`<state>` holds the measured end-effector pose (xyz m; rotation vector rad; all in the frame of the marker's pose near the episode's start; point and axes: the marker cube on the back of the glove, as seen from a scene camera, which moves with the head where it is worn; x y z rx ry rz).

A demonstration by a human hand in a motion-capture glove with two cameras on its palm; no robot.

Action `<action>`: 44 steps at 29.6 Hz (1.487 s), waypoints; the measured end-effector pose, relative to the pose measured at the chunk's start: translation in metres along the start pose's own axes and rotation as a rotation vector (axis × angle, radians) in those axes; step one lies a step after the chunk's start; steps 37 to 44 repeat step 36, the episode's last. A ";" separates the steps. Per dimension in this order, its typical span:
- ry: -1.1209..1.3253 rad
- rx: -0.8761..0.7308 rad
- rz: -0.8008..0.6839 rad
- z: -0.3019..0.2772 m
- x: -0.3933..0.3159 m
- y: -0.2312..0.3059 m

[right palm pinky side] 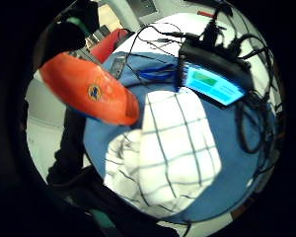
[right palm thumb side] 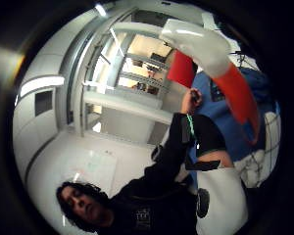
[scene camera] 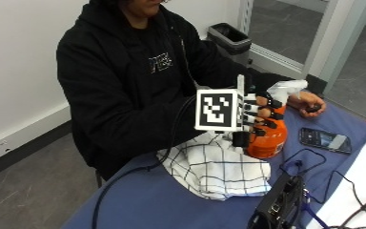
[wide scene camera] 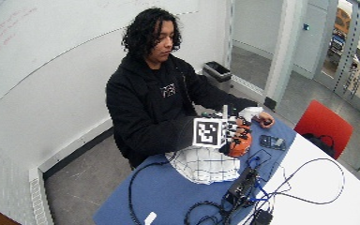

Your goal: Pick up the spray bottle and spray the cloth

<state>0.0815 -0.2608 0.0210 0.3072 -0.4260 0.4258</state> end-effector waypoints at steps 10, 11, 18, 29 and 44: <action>0.452 -0.122 -0.051 -0.023 0.003 0.069; 0.465 -0.127 -0.070 -0.024 0.003 0.076; 0.522 -0.224 -0.121 -0.027 0.006 0.123; 0.621 -0.313 -0.133 -0.023 0.003 0.170; 0.632 -0.336 -0.138 -0.019 -0.001 0.175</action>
